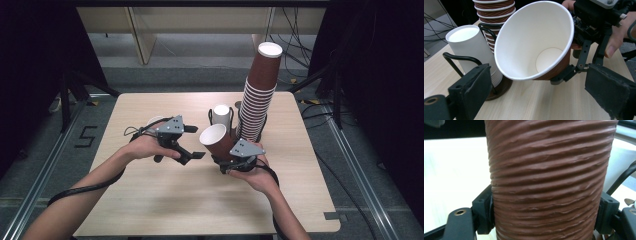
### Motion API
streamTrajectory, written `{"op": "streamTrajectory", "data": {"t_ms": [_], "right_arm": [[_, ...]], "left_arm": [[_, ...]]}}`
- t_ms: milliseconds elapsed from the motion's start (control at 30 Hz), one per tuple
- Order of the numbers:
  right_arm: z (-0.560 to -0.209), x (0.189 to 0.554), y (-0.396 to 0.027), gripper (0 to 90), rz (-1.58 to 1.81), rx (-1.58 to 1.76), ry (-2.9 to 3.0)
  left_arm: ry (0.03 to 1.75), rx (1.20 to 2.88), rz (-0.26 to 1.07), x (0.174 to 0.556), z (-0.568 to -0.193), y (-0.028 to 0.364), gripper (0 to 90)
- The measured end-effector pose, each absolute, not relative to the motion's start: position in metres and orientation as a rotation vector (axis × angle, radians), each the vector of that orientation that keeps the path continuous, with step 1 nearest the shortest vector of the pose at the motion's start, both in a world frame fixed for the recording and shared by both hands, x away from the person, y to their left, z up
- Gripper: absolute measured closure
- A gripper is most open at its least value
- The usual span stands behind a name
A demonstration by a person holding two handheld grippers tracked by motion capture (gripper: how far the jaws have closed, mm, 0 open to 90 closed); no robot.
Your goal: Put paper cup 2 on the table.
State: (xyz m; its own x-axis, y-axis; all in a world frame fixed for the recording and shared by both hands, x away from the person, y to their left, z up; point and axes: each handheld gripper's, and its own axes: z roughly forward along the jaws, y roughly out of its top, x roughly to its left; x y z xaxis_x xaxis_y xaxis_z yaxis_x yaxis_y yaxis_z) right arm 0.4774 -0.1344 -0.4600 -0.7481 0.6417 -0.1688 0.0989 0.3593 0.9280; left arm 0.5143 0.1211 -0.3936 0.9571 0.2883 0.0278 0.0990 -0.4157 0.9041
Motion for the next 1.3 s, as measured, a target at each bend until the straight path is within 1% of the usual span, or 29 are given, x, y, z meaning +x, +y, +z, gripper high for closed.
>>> {"op": "streamTrajectory", "data": {"t_ms": [233, 333, 567, 800, 1100, 1133, 1300], "right_arm": [[-0.466, 0.477, -0.132, 24.3, 1.398, 0.619, 2.065], [-0.469, 0.474, -0.13, 24.3, 1.43, 0.698, 2.043], [-0.471, 0.474, -0.127, 24.3, 1.431, 0.697, 2.002], [-0.473, 0.473, -0.123, 24.3, 1.454, 0.733, 1.971], [-0.472, 0.477, -0.121, 24.3, 1.473, 0.687, 1.938], [-0.472, 0.474, -0.121, 24.3, 1.475, 0.739, 1.957], [-0.472, 0.475, -0.119, 24.4, 1.472, 0.717, 1.949]], "left_arm": [[0.317, 1.968, 0.212, 0.518, -0.395, 0.122, 6.6], [0.348, 1.932, 0.19, 0.52, -0.396, 0.121, 6.6], [0.4, 1.901, 0.18, 0.522, -0.398, 0.119, 6.5], [0.428, 1.867, 0.165, 0.524, -0.398, 0.118, 6.1], [0.447, 1.842, 0.161, 0.525, -0.397, 0.116, 5.6], [0.446, 1.84, 0.154, 0.525, -0.397, 0.116, 5.5], [0.443, 1.833, 0.124, 0.524, -0.4, 0.113, 2.3]]}}
